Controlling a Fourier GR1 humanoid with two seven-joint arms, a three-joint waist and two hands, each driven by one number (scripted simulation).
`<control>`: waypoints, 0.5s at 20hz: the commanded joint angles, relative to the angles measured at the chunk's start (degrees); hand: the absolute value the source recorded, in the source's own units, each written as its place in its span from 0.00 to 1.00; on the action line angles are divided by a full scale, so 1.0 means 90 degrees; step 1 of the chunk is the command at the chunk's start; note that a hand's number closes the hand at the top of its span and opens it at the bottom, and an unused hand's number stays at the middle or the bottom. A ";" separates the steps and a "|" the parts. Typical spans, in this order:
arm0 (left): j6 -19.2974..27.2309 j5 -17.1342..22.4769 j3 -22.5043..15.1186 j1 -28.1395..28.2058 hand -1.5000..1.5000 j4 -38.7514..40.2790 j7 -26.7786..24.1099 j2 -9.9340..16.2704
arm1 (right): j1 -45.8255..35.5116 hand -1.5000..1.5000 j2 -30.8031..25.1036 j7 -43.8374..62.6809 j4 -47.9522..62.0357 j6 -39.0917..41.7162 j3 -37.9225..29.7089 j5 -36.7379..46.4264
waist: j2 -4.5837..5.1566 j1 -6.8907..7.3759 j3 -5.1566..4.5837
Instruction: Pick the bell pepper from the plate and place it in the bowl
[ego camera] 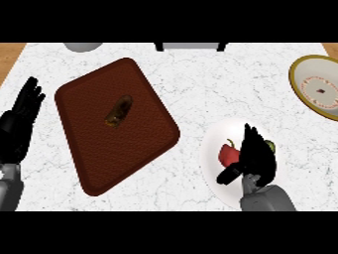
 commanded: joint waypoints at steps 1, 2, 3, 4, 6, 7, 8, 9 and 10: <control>0.0029 -0.0138 0.0059 -0.0339 0.50 0.0000 0.0354 -0.0129 | 0.0042 1.00 0.0044 -0.0531 0.0656 -0.0456 -0.0371 -0.0233 | 0.0003 -0.0006 0.0002; 0.0087 -0.0224 -0.0145 0.0491 0.50 -0.0737 0.0322 -0.0230 | -0.0232 1.00 0.0073 -0.0283 0.0517 -0.0023 -0.0231 -0.0583 | -0.0006 0.0042 0.0003; -0.0247 -0.0049 0.0254 -0.0089 0.50 -0.0143 0.0353 0.0015 | -0.0052 1.00 -0.0040 -0.0767 0.0534 -0.0160 -0.0434 -0.0544 | 0.0000 -0.0001 0.0001; -0.0389 0.0006 0.0385 0.0102 0.50 0.0213 -0.0281 0.0025 | -0.0345 1.00 0.0073 -0.0812 0.1324 -0.0602 -0.0067 -0.0243 | 0.0009 0.0026 0.0001; -0.0076 -0.0278 0.0097 0.0260 0.50 -0.0553 0.0288 -0.0317 | -0.0531 1.00 -0.0048 -0.1291 0.1354 -0.0456 -0.0530 -0.0457 | -0.0001 0.0021 0.0002; -0.0089 -0.0333 0.0070 -0.0018 0.50 -0.0495 0.0405 -0.0259 | -0.0762 1.00 -0.0088 -0.1544 0.1736 -0.0708 -0.0619 -0.0383 | 0.0004 0.0023 0.0003; -0.0343 -0.0207 0.0362 0.0072 0.50 -0.0073 -0.0017 -0.0166 | -0.0810 1.00 -0.0025 -0.1687 0.2060 -0.0885 -0.0715 -0.0400 | 0.0006 0.0021 0.0001; -0.0330 -0.0327 0.0288 0.0266 0.50 -0.0180 -0.0037 -0.0376 | -0.0694 1.00 -0.0055 -0.1499 0.1710 -0.0659 -0.0637 -0.0311 | 0.0000 0.0010 0.0001; -0.0246 -0.0484 0.0230 0.0127 0.50 -0.0225 0.0020 -0.0439 | -0.0886 1.00 0.0035 -0.1487 0.1935 -0.0746 -0.0676 -0.0255 | 0.0001 0.0011 0.0001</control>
